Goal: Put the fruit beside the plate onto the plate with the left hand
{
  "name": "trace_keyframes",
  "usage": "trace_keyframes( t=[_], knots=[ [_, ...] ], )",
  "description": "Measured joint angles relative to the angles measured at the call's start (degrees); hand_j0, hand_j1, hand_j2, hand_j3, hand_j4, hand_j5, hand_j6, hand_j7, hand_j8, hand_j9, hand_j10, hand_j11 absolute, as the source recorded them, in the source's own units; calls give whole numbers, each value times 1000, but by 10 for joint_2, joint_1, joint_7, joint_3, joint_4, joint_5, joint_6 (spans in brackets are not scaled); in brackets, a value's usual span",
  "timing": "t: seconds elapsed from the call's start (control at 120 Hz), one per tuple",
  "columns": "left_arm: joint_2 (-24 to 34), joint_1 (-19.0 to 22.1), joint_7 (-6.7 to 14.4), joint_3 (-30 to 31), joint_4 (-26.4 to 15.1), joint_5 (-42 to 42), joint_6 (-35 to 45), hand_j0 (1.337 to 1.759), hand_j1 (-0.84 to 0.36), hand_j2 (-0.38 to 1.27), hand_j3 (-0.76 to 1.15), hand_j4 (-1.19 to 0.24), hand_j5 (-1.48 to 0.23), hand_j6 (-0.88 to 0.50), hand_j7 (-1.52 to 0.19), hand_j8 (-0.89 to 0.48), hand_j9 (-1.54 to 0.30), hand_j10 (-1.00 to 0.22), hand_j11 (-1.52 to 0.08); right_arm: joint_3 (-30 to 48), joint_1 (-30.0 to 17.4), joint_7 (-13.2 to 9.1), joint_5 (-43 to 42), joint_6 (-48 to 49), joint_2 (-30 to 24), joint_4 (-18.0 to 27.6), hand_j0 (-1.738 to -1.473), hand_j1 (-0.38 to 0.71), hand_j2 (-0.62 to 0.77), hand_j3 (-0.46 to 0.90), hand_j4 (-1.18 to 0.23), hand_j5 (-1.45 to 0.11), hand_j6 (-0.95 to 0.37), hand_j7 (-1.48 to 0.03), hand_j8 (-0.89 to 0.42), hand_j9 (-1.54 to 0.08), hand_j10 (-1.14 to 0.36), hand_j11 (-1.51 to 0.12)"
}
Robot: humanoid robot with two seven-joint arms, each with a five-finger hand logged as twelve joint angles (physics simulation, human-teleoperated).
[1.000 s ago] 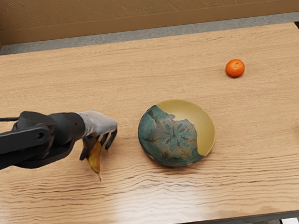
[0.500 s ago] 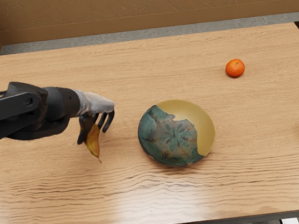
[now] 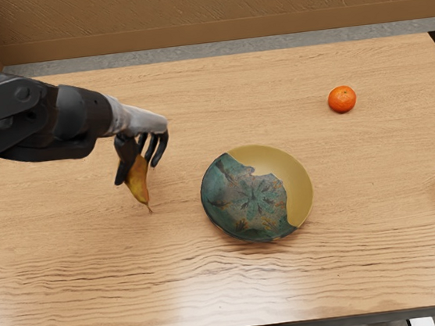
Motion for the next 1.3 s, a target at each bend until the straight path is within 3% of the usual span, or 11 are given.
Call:
trace_keyframes(
  t=[0.475,0.658,0.733,0.925,1.3],
  knots=[
    [-67,-58,0,0,48,-53,-2,1649,-474,1056,0,-809,-1149,-547,-1138,-558,-1123,-822,-1126,-1,0,0,0,0,0,0,-1658,-317,-5,0,-26,-34,-26,-34,-26,-34,-26,-34],
    [-108,-78,0,0,69,-62,-2,1649,-482,1043,0,-815,-1149,-544,-1147,-557,-1127,-826,-1129,-1,0,0,0,0,0,-1,-1658,-317,-6,0,-27,-35,-26,-35,-27,-35,-27,-35],
    [-121,-80,0,0,77,-63,-2,1648,-492,1084,0,-816,-1150,-541,-1150,-566,-1131,-825,-1134,-1,0,0,0,0,0,-2,-1658,-317,-6,0,-26,-35,-26,-35,-26,-35,-26,-35],
    [-164,-95,0,1,99,-64,-1,1651,-454,992,0,-817,-1150,-557,-1137,-590,-1124,-830,-1127,-2,0,0,0,0,0,-3,-1658,-317,-6,0,-26,-35,-26,-35,-26,-35,-26,-35],
    [-208,-110,0,1,134,-64,0,1649,-558,1124,0,-827,-1182,-543,-1154,-577,-1145,-845,-1147,-3,0,0,0,0,0,-2,-1658,-317,-5,0,-26,-34,-26,-34,-26,-34,-26,-34]
  ],
)
